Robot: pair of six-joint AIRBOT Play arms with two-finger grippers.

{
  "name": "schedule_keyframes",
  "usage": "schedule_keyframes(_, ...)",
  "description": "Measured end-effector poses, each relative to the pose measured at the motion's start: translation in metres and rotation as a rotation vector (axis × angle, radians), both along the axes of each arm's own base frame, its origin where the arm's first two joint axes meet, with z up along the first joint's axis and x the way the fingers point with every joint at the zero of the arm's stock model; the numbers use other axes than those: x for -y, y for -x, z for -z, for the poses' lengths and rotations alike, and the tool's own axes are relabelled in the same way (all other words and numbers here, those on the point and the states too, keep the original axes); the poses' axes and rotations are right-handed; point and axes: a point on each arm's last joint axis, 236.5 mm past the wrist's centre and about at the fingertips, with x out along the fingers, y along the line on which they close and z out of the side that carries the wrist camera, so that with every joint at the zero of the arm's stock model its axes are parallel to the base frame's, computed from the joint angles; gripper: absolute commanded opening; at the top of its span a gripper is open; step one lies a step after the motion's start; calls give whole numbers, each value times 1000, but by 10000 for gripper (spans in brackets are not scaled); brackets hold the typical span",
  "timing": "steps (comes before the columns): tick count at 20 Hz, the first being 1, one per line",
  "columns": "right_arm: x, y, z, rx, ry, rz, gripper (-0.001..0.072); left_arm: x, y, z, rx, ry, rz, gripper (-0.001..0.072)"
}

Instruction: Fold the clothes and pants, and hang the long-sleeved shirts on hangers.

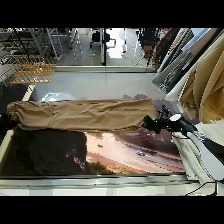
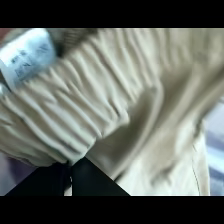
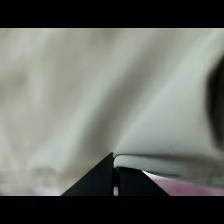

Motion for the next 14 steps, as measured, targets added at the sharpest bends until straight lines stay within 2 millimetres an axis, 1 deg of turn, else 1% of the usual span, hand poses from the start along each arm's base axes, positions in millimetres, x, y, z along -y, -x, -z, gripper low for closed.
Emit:
schedule_keyframes(1, -3, 12, -4, -19, 20, -69, 23, -5, 7, -8, 1, -9, 21, 2)
schedule_keyframes(2, -5, 27, -5, -49, 39, -141, 23, -17, 17, -14, -10, -43, 32, 2)
schedule_keyframes(4, -12, 59, -9, -114, 64, -265, 23, -33, 47, -19, -77, -100, 78, 2)
schedule_keyframes(6, -27, 91, -8, -181, 74, -374, 24, -47, 80, -18, -172, -162, 123, 2)
schedule_keyframes(9, -60, 148, -3, -289, 73, -540, 36, -62, 126, -9, -329, -228, 188, 4)
schedule_keyframes(10, -68, 168, -1, -326, 77, -583, 139, -65, 139, -6, -371, -243, 202, 5)
schedule_keyframes(11, -73, 184, 0, -357, 83, -615, 304, -68, 147, -4, -399, -252, 207, 20)
schedule_keyframes(12, -76, 196, -1, -377, 88, -642, 436, -70, 153, -3, -416, -258, 210, 117)
schedule_keyframes(14, -72, 205, -8, -379, 102, -647, 474, -72, 155, -5, -414, -258, 204, 467)
